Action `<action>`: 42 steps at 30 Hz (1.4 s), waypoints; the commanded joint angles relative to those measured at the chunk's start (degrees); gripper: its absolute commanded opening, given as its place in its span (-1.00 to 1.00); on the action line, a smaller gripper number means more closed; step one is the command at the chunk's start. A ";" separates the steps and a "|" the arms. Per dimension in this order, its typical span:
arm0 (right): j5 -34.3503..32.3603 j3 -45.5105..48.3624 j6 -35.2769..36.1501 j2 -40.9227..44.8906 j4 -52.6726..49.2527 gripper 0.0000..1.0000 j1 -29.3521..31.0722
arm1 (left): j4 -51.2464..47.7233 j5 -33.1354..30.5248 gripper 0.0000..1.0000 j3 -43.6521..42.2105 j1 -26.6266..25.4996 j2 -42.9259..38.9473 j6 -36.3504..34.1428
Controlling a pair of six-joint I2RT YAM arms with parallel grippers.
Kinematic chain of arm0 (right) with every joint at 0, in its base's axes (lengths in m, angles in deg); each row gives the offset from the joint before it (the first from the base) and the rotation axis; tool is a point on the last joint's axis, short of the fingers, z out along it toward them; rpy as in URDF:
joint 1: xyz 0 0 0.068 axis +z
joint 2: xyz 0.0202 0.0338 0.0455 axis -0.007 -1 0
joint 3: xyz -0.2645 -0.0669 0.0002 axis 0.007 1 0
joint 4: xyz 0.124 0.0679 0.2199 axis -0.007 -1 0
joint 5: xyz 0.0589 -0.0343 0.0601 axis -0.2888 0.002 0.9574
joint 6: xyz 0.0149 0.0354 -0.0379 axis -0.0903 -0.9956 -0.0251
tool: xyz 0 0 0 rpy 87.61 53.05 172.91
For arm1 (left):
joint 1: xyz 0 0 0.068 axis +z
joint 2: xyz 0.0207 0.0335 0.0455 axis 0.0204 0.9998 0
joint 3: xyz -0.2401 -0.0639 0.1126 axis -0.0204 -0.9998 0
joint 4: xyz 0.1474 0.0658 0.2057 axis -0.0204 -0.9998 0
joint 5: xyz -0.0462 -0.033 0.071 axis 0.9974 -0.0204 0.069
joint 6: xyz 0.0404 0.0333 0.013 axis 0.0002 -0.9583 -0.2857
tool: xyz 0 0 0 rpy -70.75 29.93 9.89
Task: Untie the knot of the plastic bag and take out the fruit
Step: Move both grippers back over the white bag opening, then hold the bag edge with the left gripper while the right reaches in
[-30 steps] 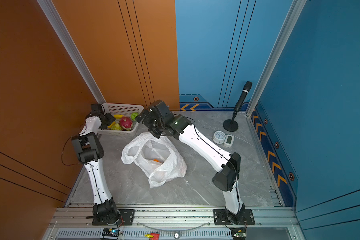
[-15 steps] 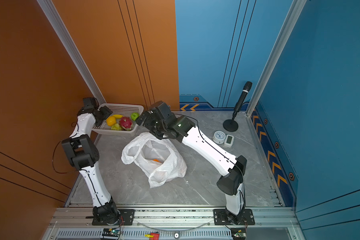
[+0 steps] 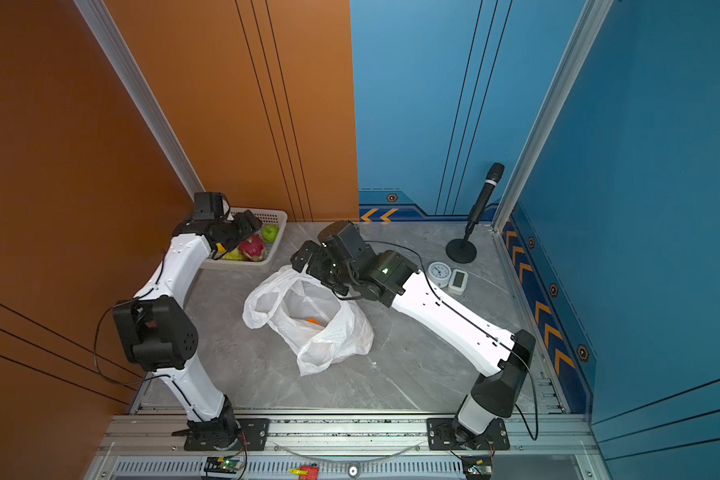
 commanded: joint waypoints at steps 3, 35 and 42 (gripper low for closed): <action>-3.99 4.71 2.49 3.41 0.33 0.81 1.23 | -2.02 1.21 0.76 -6.54 -3.81 -11.30 -1.54; 5.37 11.43 15.62 -19.38 -2.83 -0.16 6.66 | -20.32 -4.43 0.75 -42.94 -18.13 -42.52 -3.00; 9.84 10.96 17.67 -24.13 -5.12 -0.32 8.07 | -18.26 -0.84 0.54 -45.73 -18.16 -37.51 -4.07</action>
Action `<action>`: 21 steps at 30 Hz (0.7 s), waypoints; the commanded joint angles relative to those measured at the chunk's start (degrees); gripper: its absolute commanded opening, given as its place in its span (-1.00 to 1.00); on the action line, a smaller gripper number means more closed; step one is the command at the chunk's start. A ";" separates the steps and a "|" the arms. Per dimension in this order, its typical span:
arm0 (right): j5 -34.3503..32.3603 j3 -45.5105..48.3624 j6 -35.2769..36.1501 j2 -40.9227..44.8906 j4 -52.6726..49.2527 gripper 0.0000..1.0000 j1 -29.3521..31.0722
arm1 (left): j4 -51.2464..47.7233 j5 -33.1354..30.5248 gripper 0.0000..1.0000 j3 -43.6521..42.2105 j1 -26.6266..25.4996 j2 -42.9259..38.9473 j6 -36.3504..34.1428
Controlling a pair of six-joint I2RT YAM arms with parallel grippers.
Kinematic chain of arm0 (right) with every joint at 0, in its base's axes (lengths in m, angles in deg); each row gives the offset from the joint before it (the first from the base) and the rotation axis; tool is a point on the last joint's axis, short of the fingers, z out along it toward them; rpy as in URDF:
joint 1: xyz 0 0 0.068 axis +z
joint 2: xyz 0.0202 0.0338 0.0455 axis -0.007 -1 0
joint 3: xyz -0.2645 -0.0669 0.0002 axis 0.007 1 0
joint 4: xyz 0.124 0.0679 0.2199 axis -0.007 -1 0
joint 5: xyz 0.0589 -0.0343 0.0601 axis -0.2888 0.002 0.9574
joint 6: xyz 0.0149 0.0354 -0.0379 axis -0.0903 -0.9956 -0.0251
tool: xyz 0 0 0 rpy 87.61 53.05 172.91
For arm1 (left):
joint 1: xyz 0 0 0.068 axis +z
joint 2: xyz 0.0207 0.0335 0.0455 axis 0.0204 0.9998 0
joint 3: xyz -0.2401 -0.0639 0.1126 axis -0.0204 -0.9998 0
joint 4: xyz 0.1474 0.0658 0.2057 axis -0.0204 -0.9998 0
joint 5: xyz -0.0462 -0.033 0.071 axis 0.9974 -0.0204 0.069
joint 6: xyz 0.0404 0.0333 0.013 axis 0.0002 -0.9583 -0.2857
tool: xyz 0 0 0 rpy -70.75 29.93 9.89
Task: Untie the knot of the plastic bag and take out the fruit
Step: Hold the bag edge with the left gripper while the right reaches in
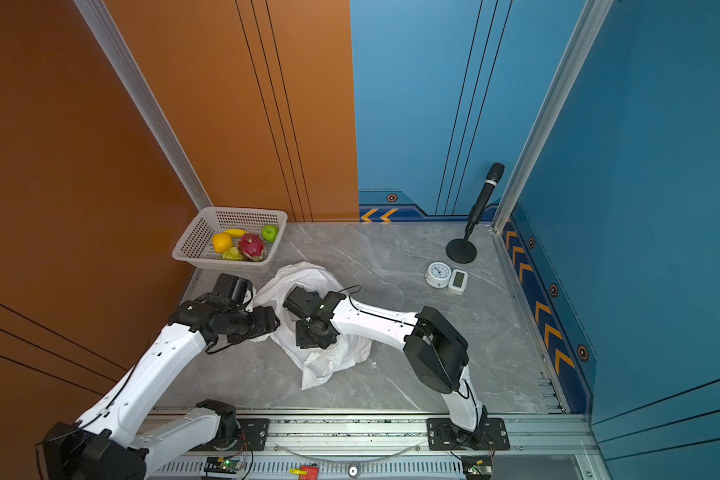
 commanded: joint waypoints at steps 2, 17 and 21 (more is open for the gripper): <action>2.29 -0.28 2.16 -1.54 -4.71 -0.32 0.71 | 2.13 3.89 0.47 -2.75 -0.30 2.07 -1.20; -8.72 -6.11 -1.99 4.97 -5.78 -0.14 -1.90 | 2.41 5.38 0.02 -3.65 1.73 8.51 -2.49; -10.58 -7.90 -4.97 2.60 -5.66 -0.14 -3.08 | 2.63 5.96 0.04 -4.08 1.82 8.59 -2.77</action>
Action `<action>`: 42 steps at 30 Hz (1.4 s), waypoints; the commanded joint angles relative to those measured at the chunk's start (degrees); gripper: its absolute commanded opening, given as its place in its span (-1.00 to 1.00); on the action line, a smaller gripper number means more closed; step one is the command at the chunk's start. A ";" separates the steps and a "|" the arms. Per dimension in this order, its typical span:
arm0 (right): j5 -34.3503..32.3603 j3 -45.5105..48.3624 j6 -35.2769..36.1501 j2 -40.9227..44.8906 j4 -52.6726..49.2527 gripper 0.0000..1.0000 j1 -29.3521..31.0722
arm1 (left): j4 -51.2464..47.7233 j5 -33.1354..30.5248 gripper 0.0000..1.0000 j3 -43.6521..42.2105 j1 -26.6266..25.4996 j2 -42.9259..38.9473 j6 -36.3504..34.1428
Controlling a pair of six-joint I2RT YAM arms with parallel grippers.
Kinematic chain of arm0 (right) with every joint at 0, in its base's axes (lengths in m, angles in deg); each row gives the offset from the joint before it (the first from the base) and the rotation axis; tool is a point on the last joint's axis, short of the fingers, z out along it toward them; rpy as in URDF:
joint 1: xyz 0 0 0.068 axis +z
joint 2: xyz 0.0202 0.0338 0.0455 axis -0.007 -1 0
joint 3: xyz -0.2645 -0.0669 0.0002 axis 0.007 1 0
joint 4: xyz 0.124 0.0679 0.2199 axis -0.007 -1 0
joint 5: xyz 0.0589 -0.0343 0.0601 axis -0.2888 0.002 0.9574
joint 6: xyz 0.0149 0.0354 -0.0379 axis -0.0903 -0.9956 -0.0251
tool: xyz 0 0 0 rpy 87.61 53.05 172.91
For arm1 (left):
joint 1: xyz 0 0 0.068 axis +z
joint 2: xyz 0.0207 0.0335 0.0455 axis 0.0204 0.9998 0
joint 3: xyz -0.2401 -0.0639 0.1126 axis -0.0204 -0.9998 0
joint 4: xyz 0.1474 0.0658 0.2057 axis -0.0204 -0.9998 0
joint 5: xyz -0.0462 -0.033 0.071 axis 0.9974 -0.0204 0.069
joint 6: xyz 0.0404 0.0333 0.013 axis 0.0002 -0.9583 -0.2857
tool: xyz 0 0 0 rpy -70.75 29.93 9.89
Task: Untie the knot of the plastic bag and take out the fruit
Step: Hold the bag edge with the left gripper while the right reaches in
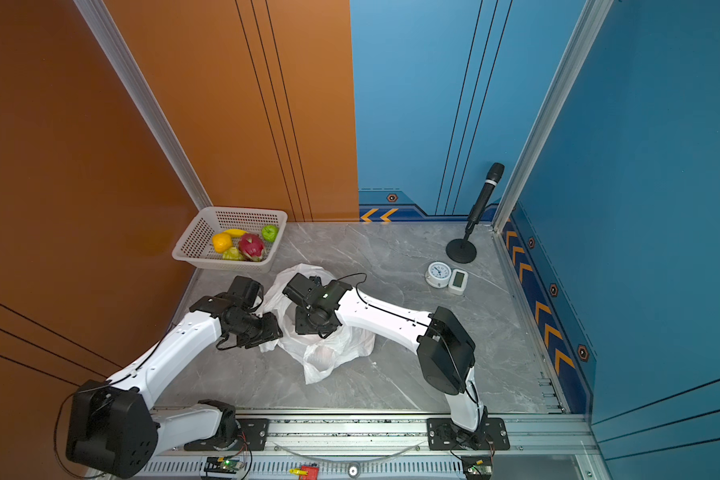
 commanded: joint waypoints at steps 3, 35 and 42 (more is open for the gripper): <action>-4.81 -4.08 -3.65 -3.91 -1.62 -0.07 -1.40 | -0.23 1.45 0.06 -1.15 0.52 0.36 -1.31; -2.44 -8.43 -5.86 -16.70 -3.57 0.41 -1.48 | 0.79 1.68 0.13 -1.54 0.88 -0.41 -1.84; -4.72 -8.33 -5.94 -13.86 -2.07 0.25 -1.60 | 0.80 1.73 0.14 -1.60 0.82 -0.35 -1.84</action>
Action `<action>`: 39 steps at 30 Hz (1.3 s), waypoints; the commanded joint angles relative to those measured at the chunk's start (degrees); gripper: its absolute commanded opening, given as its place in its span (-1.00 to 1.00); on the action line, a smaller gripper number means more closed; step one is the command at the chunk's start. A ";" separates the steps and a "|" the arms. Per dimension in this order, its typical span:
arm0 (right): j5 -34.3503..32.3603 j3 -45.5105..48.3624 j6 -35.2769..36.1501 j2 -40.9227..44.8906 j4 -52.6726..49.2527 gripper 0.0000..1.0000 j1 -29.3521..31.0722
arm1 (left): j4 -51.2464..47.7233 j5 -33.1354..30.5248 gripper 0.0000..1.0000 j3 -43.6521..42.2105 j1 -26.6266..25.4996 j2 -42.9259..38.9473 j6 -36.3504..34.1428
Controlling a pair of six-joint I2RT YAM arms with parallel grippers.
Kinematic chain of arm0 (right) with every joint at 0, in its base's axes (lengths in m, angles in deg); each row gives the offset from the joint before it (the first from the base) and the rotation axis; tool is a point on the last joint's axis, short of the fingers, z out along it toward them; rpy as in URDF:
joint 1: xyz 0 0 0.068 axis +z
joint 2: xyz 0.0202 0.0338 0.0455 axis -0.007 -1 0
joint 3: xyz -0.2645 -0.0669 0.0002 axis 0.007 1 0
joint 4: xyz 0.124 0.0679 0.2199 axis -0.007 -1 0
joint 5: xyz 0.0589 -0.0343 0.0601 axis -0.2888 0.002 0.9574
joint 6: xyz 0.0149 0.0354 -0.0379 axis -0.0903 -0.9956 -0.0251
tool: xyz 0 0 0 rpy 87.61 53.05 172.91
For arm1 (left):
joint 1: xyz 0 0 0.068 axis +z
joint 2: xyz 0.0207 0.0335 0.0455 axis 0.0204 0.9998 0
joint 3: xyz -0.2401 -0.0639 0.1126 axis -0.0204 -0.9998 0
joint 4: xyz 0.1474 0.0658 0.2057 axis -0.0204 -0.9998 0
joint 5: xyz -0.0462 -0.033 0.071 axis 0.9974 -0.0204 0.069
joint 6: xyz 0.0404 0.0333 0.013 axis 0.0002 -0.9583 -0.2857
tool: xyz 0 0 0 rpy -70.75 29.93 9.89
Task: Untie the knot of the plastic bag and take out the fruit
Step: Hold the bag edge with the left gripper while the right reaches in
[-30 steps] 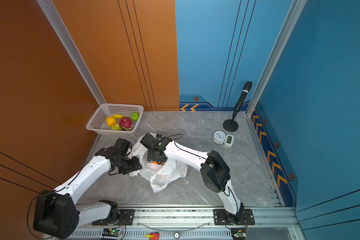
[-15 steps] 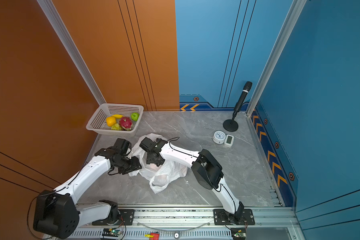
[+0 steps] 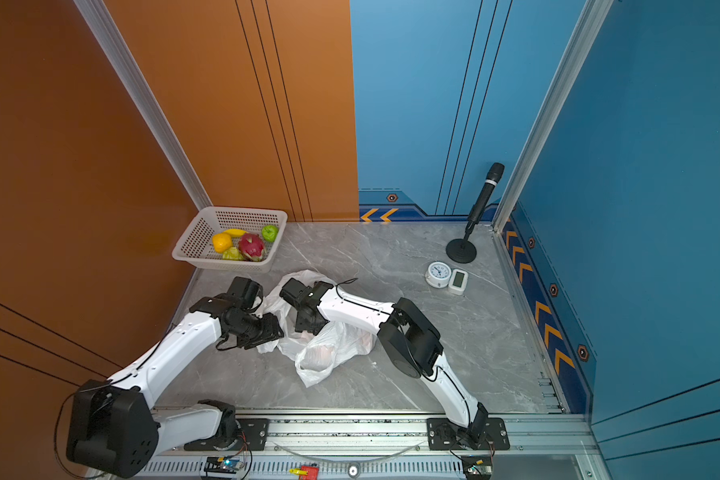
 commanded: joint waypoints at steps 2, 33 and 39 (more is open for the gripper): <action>-2.56 -0.69 -0.91 2.78 -0.09 0.25 -0.08 | 0.07 1.00 0.14 -0.80 0.16 -0.28 -1.00; 3.09 3.27 -4.84 0.62 2.18 0.13 -1.50 | 0.49 0.76 0.15 -1.45 0.85 0.61 -1.53; -0.50 3.01 -4.23 3.59 3.30 -0.02 -2.07 | 0.47 0.76 0.15 -1.52 1.07 0.52 -1.64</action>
